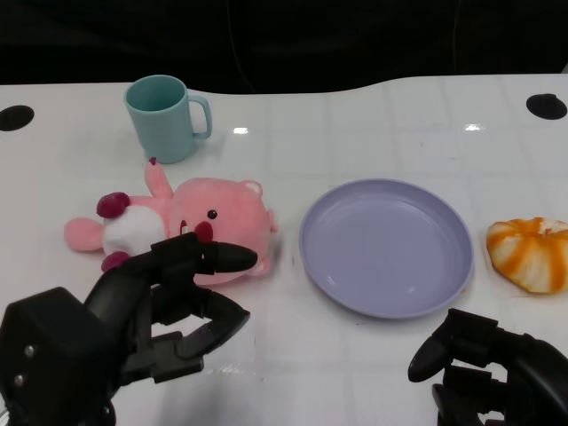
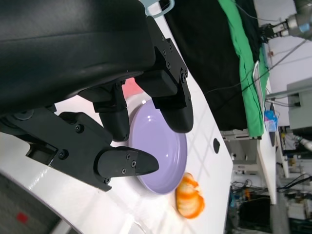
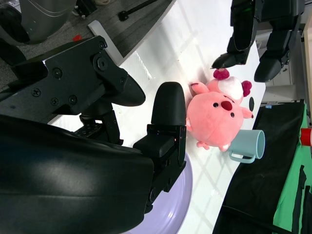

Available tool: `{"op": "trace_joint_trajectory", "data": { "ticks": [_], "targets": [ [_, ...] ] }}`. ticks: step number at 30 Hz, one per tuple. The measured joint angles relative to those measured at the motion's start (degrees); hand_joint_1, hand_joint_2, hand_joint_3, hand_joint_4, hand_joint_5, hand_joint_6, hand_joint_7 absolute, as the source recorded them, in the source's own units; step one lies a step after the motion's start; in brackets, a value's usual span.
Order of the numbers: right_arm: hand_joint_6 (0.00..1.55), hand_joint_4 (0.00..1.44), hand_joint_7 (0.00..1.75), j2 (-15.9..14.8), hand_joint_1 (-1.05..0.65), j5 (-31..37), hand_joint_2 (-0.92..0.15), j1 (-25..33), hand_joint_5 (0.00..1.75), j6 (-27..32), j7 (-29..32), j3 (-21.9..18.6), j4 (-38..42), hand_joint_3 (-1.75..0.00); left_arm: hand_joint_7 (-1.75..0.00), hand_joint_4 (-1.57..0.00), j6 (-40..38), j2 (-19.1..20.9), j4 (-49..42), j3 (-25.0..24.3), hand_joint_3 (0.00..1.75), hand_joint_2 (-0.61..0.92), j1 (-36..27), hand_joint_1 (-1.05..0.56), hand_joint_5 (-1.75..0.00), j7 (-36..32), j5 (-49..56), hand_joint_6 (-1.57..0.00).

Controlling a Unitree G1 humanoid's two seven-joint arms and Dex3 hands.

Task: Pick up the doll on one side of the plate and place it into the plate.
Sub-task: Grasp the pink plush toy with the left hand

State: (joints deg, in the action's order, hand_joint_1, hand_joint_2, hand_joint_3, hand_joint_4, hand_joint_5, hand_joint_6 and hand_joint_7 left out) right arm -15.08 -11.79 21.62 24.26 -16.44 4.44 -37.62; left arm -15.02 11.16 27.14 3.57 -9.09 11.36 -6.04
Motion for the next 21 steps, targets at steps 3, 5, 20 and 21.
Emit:
{"op": "trace_joint_trajectory", "data": {
  "ticks": [3,5,20,21],
  "targets": [
    [0.50,0.66,1.43,-0.01,-0.09,-0.01,-0.64,0.02,1.75,0.00,-0.09,-0.04,0.00,-1.08,-0.27,-0.33,3.20,2.13,-0.04,-0.05,0.12,0.92,0.83,-0.42,-0.86,0.66,2.80,-0.55],
    [0.50,0.66,1.43,-0.01,-0.08,-0.01,-0.64,0.03,1.75,0.04,-0.07,-0.04,-0.02,-1.08,-0.24,-0.29,4.45,3.07,-0.34,-0.24,0.10,0.92,1.45,-0.44,-0.86,0.91,4.41,-0.53],
    [0.50,0.67,1.42,-0.03,-0.09,0.02,-0.65,0.08,1.75,0.32,-0.08,-0.08,-0.20,-1.08,-0.04,-0.04,6.68,15.67,-1.60,-1.03,0.01,0.92,8.01,-0.56,-0.68,2.30,26.50,-0.32],
    [0.50,0.67,1.42,-0.03,-0.09,0.03,-0.65,0.13,1.75,0.32,-0.04,-0.08,-0.22,-1.08,-0.03,-0.03,6.16,16.25,-1.60,-0.91,0.01,0.92,8.54,-0.57,-0.67,2.41,28.48,-0.32]
  ]
}}
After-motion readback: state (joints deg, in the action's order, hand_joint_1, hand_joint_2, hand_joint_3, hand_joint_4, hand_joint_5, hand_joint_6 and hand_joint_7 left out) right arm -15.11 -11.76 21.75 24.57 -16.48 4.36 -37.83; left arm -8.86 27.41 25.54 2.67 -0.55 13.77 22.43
